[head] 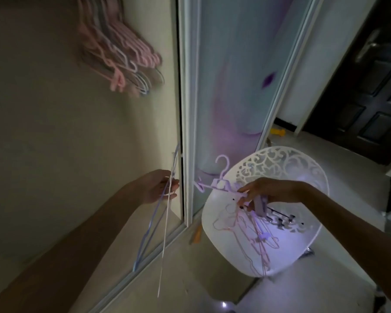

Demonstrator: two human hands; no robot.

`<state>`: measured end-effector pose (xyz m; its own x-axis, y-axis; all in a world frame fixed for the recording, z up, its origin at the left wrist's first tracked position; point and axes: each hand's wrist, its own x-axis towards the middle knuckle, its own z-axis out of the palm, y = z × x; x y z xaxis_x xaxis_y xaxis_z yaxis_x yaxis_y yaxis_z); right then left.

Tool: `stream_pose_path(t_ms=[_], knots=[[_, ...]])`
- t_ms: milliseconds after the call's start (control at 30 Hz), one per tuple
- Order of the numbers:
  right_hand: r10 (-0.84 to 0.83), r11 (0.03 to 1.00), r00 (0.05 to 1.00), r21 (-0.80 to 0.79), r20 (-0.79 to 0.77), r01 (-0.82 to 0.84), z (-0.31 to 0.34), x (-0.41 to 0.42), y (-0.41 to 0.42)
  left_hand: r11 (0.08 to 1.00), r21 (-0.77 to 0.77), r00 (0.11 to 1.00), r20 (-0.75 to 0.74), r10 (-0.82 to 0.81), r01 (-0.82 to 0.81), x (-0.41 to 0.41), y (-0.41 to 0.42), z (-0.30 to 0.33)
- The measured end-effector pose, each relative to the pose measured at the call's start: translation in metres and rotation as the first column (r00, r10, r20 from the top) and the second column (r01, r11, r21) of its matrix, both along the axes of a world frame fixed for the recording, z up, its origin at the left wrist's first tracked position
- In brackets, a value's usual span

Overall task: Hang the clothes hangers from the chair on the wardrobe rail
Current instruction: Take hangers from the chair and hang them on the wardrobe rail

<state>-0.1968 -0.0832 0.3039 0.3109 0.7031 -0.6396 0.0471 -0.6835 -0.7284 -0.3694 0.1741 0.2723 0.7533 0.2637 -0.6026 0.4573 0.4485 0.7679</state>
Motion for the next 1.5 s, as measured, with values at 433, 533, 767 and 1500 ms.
stream_pose_path(t_ms=[433, 533, 767, 1500], knots=[[-0.082, 0.983, 0.95, 0.18, 0.3, 0.028, 0.076, -0.135, 0.137, 0.923, -0.029, 0.897, 0.227, 0.38, -0.384, -0.147, 0.078, 0.104], [0.092, 0.995, 0.944, -0.056, 0.316, -0.078, 0.085, -0.15, 0.162, 0.917, -0.041, 0.889, 0.228, 0.396, -0.398, -0.163, 0.089, 0.112], [0.363, 0.904, 0.767, 0.002, 0.53, -0.428, 0.105, -0.142, 0.215, 0.881, -0.028, 0.862, 0.19, 0.469, -0.473, -0.178, 0.126, 0.116], [-0.57, 0.39, 0.359, 0.628, 0.739, -0.674, 0.174, -0.126, 0.377, 0.759, 0.004, 0.73, 0.275, 0.625, -0.651, -0.135, 0.268, 0.173]])
